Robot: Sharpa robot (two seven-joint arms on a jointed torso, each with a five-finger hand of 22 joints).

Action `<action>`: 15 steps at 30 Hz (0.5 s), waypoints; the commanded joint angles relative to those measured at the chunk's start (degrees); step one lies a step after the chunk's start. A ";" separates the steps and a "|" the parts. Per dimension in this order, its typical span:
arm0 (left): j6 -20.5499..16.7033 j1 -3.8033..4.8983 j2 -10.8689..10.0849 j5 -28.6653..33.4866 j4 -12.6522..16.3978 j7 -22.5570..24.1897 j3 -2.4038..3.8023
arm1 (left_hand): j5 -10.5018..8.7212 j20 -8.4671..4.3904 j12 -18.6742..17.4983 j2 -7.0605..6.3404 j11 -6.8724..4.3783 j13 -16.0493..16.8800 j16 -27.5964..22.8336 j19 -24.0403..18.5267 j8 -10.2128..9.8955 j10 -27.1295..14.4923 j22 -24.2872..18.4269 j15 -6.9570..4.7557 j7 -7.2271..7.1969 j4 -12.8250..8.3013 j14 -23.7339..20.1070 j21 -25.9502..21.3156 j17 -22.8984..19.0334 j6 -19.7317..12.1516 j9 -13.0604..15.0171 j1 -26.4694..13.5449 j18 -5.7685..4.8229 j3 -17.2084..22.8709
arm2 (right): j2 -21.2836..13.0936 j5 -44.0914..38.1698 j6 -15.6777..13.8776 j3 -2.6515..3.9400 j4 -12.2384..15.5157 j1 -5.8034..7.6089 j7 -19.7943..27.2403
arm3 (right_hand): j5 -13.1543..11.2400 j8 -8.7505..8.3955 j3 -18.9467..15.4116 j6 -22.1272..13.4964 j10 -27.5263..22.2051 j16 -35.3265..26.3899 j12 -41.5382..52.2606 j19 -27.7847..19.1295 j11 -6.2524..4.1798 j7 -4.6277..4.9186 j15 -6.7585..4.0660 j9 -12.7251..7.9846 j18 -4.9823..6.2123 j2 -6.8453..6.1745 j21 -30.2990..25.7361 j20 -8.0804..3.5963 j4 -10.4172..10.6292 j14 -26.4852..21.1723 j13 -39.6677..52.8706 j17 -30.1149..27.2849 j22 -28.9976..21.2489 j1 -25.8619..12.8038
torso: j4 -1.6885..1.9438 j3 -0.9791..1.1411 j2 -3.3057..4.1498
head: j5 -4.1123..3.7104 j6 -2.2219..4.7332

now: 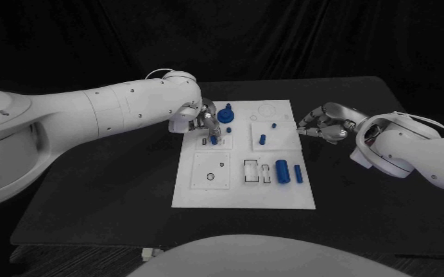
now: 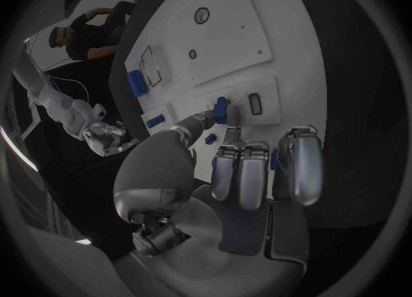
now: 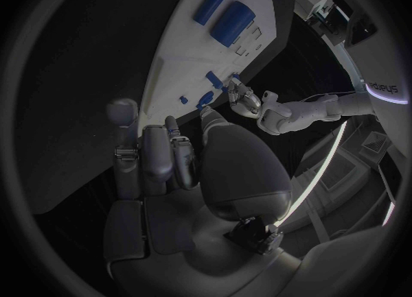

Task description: Assemble the parts on the task board

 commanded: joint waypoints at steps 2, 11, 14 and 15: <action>-8.56 -0.06 -2.16 0.03 3.54 2.64 0.05 | -0.25 -0.31 0.20 0.10 -0.49 14.95 0.38 -0.01 0.35 5.96 10.98 -0.28 -0.40 -3.53 5.95 0.35 15.07 -0.41 0.42 -0.71 -0.85 4.05 | -0.10 -0.04 0.62 0.03 -0.03 -0.18 -1.34 | 0.33 -0.01 -0.05 0.37 -0.26 -0.25 -0.25 0.09 0.19 0.17 0.43 -0.06 0.79 0.59 -0.39 0.24 -0.38 0.08 4.59 -0.07 2.46 0.22 | -0.06 -0.05 -0.04 | -0.06 -0.01; -23.30 0.13 -9.59 -4.01 13.74 6.00 0.04 | -0.52 -0.33 0.20 -0.09 -0.45 14.95 0.38 -0.17 0.46 5.96 10.88 -0.29 -0.30 -4.13 5.95 0.04 15.07 -1.23 1.15 -0.61 -0.78 5.00 | -0.21 -0.04 0.14 0.03 -0.13 -0.42 -1.17 | 0.37 -0.02 -0.03 0.37 -0.36 -0.38 -0.31 0.03 0.19 0.18 0.44 -0.08 0.83 0.61 -0.66 0.25 -0.39 0.03 4.49 -0.23 2.40 0.26 | -0.09 -0.08 -0.05 | 0.21 -0.01; -26.50 0.12 -11.62 -7.95 16.44 6.26 0.02 | -1.18 -0.31 0.20 -0.07 -0.36 14.95 0.38 -0.17 0.55 5.96 10.88 -0.24 -0.20 -3.82 5.95 0.01 15.07 -1.48 1.48 -0.82 -0.78 5.03 | -0.35 -0.04 -0.49 0.03 -0.02 -0.56 -0.75 | 0.38 -0.02 -0.03 0.37 -0.38 -0.44 -0.32 0.02 0.19 0.18 0.44 -0.08 0.83 0.61 -0.69 0.25 -0.39 0.01 4.46 -0.30 2.39 0.27 | -0.04 -0.03 -0.07 | 0.19 -0.01; -27.51 0.10 -12.27 -9.38 17.27 6.26 0.01 | -1.22 -0.31 0.20 -0.05 -0.35 14.95 0.38 -0.17 0.56 5.96 10.88 -0.24 -0.19 -3.77 5.95 0.02 15.07 -1.50 1.51 -0.83 -0.78 5.03 | -0.42 -0.04 -0.74 0.02 0.05 -0.61 -0.58 | 0.38 -0.02 -0.03 0.37 -0.38 -0.44 -0.32 0.02 0.19 0.18 0.44 -0.08 0.83 0.61 -0.69 0.25 -0.39 0.01 4.46 -0.30 2.39 0.27 | 0.03 -0.01 -0.05 | 0.17 -0.01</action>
